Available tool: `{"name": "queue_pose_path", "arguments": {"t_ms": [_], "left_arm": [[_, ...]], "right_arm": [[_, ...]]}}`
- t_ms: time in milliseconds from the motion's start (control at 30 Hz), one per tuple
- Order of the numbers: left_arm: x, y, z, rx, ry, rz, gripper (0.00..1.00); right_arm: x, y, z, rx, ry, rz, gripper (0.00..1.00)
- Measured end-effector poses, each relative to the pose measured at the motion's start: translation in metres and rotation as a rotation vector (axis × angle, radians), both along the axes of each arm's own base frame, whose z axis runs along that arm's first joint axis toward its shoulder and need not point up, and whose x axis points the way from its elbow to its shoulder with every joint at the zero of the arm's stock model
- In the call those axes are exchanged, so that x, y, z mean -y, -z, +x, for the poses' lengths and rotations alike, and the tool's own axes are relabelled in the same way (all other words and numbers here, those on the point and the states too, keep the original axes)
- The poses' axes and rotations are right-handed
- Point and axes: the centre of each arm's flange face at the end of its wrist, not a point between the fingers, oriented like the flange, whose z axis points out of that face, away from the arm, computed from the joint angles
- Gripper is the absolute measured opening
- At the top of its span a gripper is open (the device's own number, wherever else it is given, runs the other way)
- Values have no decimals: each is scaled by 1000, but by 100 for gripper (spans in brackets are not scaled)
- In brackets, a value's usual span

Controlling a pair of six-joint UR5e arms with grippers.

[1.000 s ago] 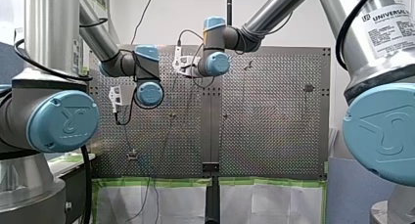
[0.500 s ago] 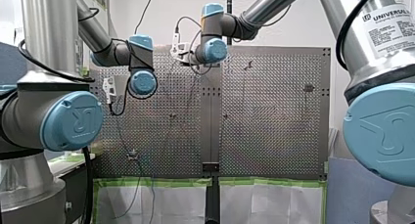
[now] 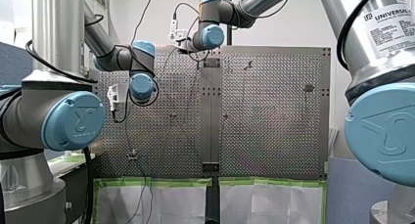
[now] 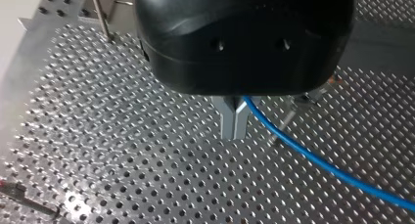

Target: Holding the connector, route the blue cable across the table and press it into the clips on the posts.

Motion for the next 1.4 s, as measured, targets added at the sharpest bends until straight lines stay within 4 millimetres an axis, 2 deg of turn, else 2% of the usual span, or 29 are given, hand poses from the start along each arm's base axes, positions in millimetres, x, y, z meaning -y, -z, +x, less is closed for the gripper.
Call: {"name": "queue_pose_path", "arguments": {"t_ms": [333, 500, 767, 1033, 1233, 1400], "left_arm": [[-4, -32, 8, 147, 47, -110, 0], [-6, -52, 8, 219, 80, -164, 0], [-7, -68, 10, 287, 134, -235, 0], [-9, -72, 15, 319, 185, -301, 0], [-16, -78, 23, 362, 207, -341, 0], [-29, -79, 28, 363, 200, -376, 0]], "right_arm": [[-1, -37, 7, 52, -8, -35, 0], [-3, -43, 9, 60, -10, -35, 0], [-4, -40, 10, 56, -11, -28, 0], [-8, -36, 12, 51, -19, -24, 0], [-12, -19, 19, 31, -32, -3, 0], [-11, -8, 23, 33, -39, 27, 0]]}}
